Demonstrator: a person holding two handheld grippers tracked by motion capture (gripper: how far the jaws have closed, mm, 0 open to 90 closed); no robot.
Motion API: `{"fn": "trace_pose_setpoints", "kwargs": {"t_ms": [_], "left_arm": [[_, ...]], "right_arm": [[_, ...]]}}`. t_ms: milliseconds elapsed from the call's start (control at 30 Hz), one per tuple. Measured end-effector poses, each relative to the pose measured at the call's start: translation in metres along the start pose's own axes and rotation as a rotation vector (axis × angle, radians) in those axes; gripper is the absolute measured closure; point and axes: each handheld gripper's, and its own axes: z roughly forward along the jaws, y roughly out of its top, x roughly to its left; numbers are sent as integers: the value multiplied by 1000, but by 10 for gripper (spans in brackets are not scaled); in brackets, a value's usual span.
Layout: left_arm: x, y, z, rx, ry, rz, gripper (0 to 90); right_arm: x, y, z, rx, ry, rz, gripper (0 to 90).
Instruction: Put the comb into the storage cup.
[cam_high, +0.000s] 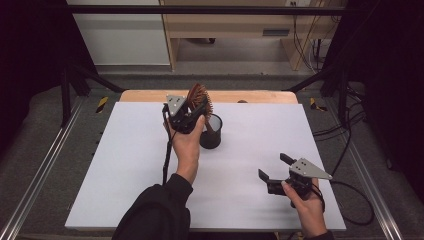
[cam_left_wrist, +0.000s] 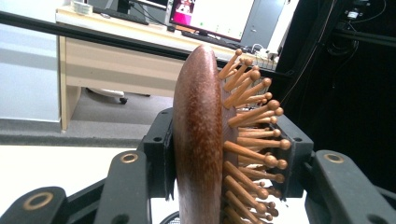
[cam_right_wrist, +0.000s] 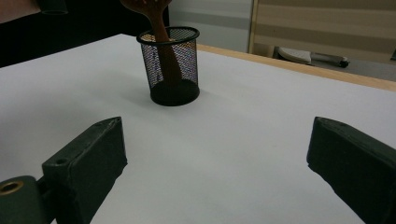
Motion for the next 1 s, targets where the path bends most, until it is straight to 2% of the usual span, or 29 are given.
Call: {"fn": "trace_pose_setpoints", "kwargs": {"t_ms": [633,1000], "left_arm": [[1,-13,4,7,15,13,500],[0,-14,2,2,22,14,497]], "right_arm": [[1,0,1,4,5,-11,50],[1,0,1,4,5,-10,50]]}}
